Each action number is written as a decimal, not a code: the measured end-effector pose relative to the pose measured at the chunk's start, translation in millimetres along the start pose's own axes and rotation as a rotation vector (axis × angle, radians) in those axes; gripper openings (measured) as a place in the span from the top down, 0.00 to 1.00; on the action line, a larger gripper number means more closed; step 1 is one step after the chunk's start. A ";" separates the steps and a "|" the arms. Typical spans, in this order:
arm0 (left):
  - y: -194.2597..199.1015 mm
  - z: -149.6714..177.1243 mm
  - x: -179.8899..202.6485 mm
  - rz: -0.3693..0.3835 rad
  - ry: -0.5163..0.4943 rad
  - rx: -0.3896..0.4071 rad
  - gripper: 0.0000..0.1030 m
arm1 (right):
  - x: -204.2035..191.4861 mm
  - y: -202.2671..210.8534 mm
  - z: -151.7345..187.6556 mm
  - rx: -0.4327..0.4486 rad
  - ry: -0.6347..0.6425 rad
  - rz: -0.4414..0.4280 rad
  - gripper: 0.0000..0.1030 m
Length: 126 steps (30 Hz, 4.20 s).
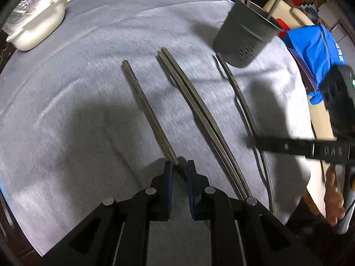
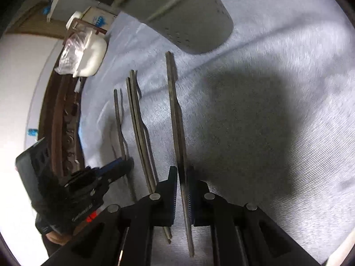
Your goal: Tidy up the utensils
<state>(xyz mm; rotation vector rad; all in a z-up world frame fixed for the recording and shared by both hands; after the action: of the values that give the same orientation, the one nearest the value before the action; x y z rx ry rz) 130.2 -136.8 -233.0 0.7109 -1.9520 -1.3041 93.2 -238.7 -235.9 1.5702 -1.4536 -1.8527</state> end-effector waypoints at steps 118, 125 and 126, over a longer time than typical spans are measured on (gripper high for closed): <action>24.3 3.1 -37.5 0.006 0.422 0.133 0.95 | -50.3 49.1 -31.0 0.303 0.325 0.047 0.94; 15.2 23.6 -30.4 0.022 0.464 0.070 0.95 | -35.6 20.5 -30.9 0.181 0.284 0.114 0.94; 17.0 20.2 -34.2 0.017 0.471 0.074 0.94 | -34.4 18.4 -31.3 0.170 0.282 0.119 0.93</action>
<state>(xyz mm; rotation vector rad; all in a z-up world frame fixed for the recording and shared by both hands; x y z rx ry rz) 134.6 -93.9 -230.6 0.9394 -1.6219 -0.9494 125.8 -236.0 -198.1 1.7003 -1.5659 -1.4073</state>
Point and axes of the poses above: each gripper's, at about its wrist camera, not at the fingertips, and y roughly against the way its jaws point, x to its right, z to its underside, the point moved 10 cm from there along -y, roughly the way its jaws point, and after that the axes turned 1 degree about z, right-handed, at the moved point
